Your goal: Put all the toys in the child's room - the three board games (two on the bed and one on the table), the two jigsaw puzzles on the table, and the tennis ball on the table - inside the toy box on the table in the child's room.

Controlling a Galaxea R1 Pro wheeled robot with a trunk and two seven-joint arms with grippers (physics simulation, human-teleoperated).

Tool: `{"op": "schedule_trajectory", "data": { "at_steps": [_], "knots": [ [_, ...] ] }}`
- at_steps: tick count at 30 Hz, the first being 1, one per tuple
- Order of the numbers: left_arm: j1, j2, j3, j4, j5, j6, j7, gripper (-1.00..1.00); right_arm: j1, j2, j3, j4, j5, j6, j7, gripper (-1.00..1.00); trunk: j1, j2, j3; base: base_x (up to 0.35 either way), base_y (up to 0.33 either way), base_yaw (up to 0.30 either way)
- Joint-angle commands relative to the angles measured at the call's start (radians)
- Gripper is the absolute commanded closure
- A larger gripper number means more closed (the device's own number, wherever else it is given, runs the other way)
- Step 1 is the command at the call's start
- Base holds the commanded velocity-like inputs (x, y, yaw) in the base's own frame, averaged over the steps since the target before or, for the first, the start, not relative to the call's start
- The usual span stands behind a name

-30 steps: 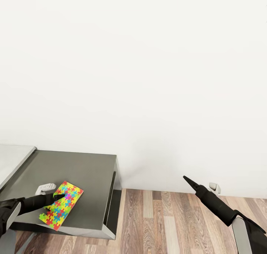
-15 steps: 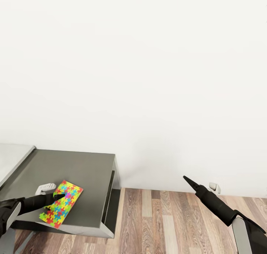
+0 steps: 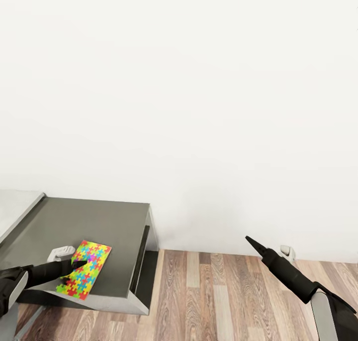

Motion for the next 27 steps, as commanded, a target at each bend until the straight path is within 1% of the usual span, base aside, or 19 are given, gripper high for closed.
{"op": "schedule_trajectory", "data": {
  "at_steps": [1,23,27],
  "knots": [
    [0.000,0.000,0.001,0.001,-0.009,0.009,-0.003,-1.00,-0.001,0.001,-0.002,0.000,-0.002,0.006,0.002,-1.00,0.000,-0.002,-0.002,-0.068,-0.076,0.000],
    [0.000,0.000,0.001,0.001,-0.009,0.010,-0.002,-1.00,-0.001,0.001,-0.003,0.000,-0.002,0.006,0.002,-1.00,0.000,-0.002,-0.002,-0.012,-0.107,0.000],
    [0.000,0.000,0.001,0.001,-0.009,0.010,-0.002,-1.00,-0.001,0.001,-0.003,0.000,-0.002,0.006,0.002,-1.00,0.000,-0.002,-0.002,0.000,-0.178,0.000]
  ]
}}
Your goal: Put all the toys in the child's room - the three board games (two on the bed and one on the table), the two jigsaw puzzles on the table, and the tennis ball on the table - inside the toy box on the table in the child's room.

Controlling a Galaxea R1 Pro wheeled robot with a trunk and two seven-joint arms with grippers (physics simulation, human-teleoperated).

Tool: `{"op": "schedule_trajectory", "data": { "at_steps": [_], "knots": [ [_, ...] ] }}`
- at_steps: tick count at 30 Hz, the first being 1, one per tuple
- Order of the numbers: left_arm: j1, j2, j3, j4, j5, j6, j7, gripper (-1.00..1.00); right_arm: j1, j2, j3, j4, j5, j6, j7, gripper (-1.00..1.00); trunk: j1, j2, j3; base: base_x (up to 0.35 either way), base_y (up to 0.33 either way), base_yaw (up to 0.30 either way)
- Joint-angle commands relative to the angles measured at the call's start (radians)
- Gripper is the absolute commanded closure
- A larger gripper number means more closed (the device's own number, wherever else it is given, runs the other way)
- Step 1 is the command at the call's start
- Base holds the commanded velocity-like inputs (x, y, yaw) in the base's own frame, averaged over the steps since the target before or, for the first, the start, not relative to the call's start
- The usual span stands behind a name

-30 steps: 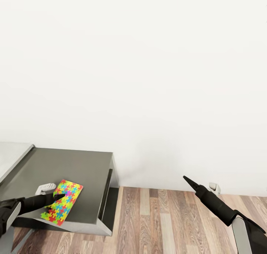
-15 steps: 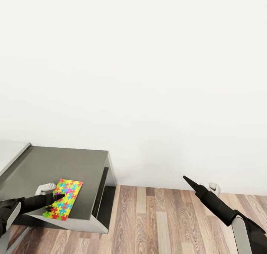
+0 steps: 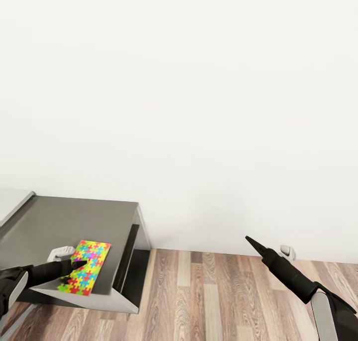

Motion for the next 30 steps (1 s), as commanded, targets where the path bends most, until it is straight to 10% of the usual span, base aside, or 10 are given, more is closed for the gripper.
{"op": "schedule_trajectory", "data": {
  "at_steps": [1,30],
  "knots": [
    [0.001,-0.001,0.001,0.001,-0.005,0.012,-0.004,-1.00,-0.001,0.001,-0.002,0.000,-0.002,0.006,0.002,-1.00,0.001,-0.002,-0.002,0.000,-0.134,0.000],
    [0.001,0.000,0.001,0.001,-0.005,0.013,-0.005,-1.00,-0.001,0.001,-0.002,0.000,-0.002,0.006,0.002,-1.00,0.001,-0.002,-0.002,-0.005,-0.047,0.000]
  ]
}}
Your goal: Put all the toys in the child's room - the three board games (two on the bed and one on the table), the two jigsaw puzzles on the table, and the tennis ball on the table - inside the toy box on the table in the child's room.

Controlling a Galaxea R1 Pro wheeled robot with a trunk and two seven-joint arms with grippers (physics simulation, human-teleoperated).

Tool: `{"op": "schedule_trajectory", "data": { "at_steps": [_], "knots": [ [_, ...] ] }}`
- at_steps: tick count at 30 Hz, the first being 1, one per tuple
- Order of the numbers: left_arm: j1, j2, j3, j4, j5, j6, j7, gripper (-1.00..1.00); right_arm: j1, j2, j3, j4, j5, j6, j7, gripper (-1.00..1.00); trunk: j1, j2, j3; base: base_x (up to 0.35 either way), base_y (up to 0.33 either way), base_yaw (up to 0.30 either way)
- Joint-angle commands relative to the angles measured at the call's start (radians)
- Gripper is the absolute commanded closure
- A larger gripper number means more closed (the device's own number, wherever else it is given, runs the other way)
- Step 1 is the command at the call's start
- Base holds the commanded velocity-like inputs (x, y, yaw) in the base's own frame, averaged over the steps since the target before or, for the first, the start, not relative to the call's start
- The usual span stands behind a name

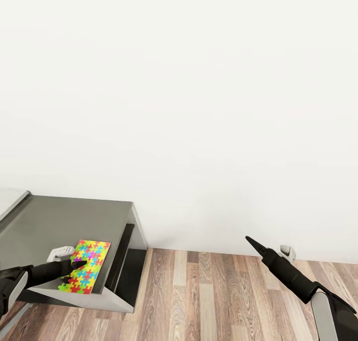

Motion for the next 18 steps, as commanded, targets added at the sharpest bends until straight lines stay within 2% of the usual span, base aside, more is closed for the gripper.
{"op": "schedule_trajectory", "data": {
  "at_steps": [1,18],
  "knots": [
    [0.000,0.000,0.001,0.001,-0.007,0.009,-0.003,-1.00,-0.001,0.001,-0.002,0.000,-0.002,0.006,0.002,-1.00,0.001,-0.002,-0.002,0.000,0.000,0.000],
    [0.000,0.000,0.002,0.001,-0.007,0.010,-0.004,-1.00,-0.001,0.001,-0.003,0.000,-0.004,0.006,0.008,-1.00,0.001,-0.002,-0.002,0.000,0.013,0.000]
  ]
}}
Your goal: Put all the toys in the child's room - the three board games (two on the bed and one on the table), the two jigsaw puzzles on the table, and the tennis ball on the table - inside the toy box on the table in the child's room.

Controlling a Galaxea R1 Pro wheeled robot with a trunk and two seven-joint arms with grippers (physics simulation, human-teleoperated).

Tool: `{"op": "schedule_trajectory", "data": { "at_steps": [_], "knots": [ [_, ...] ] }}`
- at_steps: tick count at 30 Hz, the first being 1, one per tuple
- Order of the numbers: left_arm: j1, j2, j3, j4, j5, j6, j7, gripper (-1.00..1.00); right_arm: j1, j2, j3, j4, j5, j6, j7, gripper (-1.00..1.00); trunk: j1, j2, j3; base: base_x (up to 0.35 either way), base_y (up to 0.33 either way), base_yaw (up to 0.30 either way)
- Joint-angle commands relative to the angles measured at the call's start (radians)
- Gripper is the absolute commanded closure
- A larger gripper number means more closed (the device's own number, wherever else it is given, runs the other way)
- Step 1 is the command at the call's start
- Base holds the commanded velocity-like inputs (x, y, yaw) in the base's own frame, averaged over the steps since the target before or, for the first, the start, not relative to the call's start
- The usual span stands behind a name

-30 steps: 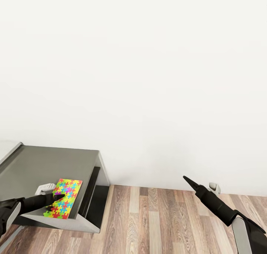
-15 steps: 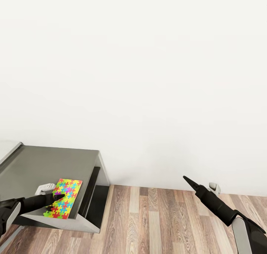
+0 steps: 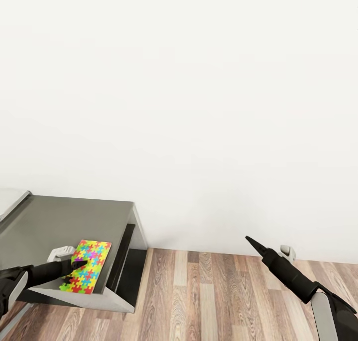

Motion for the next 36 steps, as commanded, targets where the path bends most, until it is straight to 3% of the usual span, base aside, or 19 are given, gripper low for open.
{"op": "schedule_trajectory", "data": {
  "at_steps": [1,8,17,36],
  "knots": [
    [0.000,0.000,0.003,0.001,-0.015,0.002,0.002,-1.00,-0.001,0.001,-0.002,-0.001,-0.002,0.006,0.003,-1.00,0.001,-0.001,-0.002,0.000,0.171,0.000],
    [0.000,0.001,0.003,0.001,-0.015,0.002,0.000,-1.00,-0.001,0.001,-0.002,-0.001,-0.002,0.006,0.005,-1.00,0.001,-0.001,-0.002,0.000,0.135,0.000],
    [0.000,0.003,0.003,0.001,-0.018,0.000,-0.085,-1.00,-0.001,0.001,-0.002,-0.001,-0.002,0.006,0.007,-1.00,0.001,-0.001,0.000,0.000,0.017,-0.029],
    [0.000,0.010,0.003,0.001,-0.017,0.000,-0.102,-1.00,-0.001,0.001,-0.002,-0.001,-0.002,0.006,0.007,-1.00,0.001,-0.001,0.021,0.000,0.084,-0.207]
  ]
}}
